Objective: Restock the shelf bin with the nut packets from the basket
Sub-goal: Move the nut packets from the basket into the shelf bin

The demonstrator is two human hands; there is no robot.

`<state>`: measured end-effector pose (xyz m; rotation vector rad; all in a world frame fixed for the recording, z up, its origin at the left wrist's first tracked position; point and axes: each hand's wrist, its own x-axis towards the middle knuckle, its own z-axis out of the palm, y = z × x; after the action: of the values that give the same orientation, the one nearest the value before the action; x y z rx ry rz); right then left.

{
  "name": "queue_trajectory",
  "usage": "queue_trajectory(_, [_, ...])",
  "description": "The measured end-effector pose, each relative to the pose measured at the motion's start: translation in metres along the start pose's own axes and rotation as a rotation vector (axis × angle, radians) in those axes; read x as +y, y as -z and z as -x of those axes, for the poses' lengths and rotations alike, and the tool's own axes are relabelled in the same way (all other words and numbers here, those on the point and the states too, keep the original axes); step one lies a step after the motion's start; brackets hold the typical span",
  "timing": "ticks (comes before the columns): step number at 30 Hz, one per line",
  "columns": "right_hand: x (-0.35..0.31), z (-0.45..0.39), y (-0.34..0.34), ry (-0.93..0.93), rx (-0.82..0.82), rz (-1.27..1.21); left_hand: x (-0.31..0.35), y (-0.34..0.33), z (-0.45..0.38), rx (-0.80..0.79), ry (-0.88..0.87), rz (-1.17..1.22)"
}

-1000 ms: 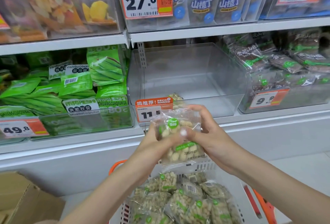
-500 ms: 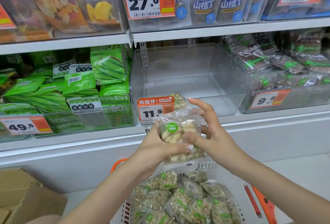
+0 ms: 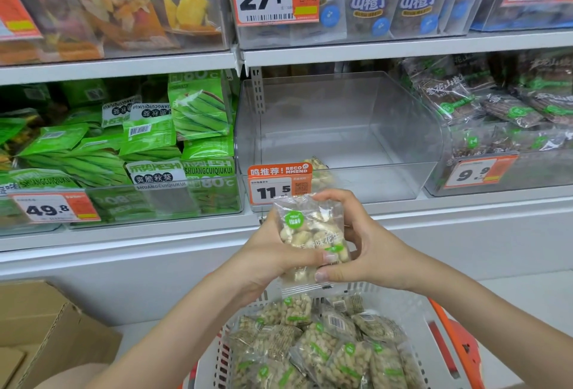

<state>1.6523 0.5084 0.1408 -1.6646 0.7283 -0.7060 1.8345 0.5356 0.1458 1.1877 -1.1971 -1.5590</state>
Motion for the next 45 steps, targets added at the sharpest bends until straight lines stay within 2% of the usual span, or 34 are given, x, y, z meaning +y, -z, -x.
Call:
queue_trajectory(9, [-0.001,-0.006,0.005,0.069,0.103,-0.053,0.018,-0.003,-0.006,-0.004,-0.153,-0.084])
queue_trajectory(11, [-0.004,-0.011,0.011,0.081,0.131,-0.119,0.021,-0.002,-0.011,0.066,-0.268,-0.084])
queue_trajectory(13, [-0.012,-0.017,0.022,0.095,0.199,-0.177,0.024,0.006,-0.017,0.236,-0.455,-0.157])
queue_trajectory(14, [-0.017,-0.02,0.03,0.112,0.252,-0.188,0.026,0.014,-0.021,0.343,-0.587,-0.322])
queue_trajectory(16, [-0.03,-0.029,0.047,0.16,0.347,-0.167,0.028,0.037,-0.031,0.533,-0.811,-0.878])
queue_trajectory(18, [-0.043,-0.046,0.067,0.174,0.395,-0.156,0.029,0.053,-0.044,0.576,-0.937,-1.242])
queue_trajectory(20, [-0.051,-0.071,0.084,0.164,0.424,-0.135,0.028,0.055,-0.053,0.522,-0.909,-1.356])
queue_trajectory(24, [-0.038,-0.131,0.1,0.127,0.361,0.196,0.018,0.055,-0.065,0.398,-0.807,-1.511])
queue_trajectory(26, [-0.022,-0.161,0.097,0.085,0.336,0.258,0.014,0.059,-0.07,0.356,-0.803,-1.527])
queue_trajectory(33, [0.007,-0.267,0.1,-0.041,0.338,0.492,0.015,0.066,-0.084,0.366,-0.828,-1.497])
queue_trajectory(36, [0.021,-0.297,0.085,0.047,0.321,0.509,0.013,0.068,-0.086,0.336,-0.801,-1.459])
queue_trajectory(39, [0.052,-0.312,0.083,0.097,0.301,0.428,0.01,0.068,-0.086,0.314,-0.792,-1.462])
queue_trajectory(42, [0.064,-0.312,0.086,0.052,0.235,0.544,0.011,0.067,-0.086,0.364,-0.776,-1.491])
queue_trajectory(45, [0.069,-0.312,0.082,-0.001,0.329,0.695,0.011,0.063,-0.084,0.396,-0.777,-1.501])
